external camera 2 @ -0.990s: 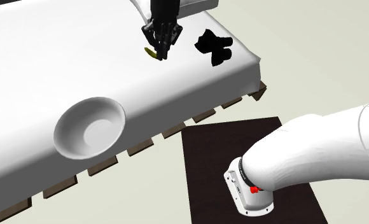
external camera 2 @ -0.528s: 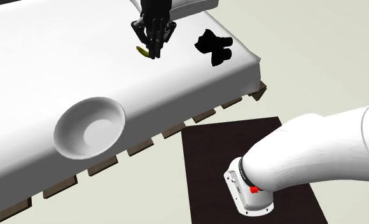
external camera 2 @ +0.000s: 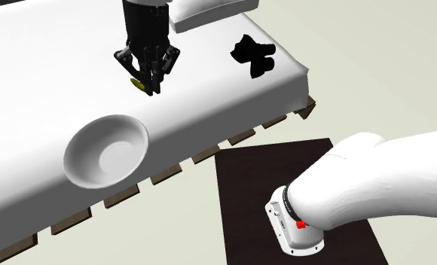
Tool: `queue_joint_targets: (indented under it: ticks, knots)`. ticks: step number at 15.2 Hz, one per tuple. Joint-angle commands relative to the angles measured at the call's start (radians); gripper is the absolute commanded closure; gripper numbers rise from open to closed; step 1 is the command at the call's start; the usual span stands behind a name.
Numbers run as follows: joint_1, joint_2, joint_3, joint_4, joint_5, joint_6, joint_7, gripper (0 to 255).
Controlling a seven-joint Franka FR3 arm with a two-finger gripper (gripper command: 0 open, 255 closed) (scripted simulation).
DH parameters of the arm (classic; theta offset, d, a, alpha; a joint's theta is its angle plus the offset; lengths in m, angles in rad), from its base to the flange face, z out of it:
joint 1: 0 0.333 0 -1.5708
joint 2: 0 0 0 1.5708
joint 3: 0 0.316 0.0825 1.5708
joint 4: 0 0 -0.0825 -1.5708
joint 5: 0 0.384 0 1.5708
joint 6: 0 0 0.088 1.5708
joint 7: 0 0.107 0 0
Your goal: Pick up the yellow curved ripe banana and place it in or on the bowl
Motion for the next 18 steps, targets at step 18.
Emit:
queue_joint_targets:
  ticks: [18]
  knots:
    - [0.107, 0.057, 0.214, -0.041, 0.077, 0.212, 0.229, 255]
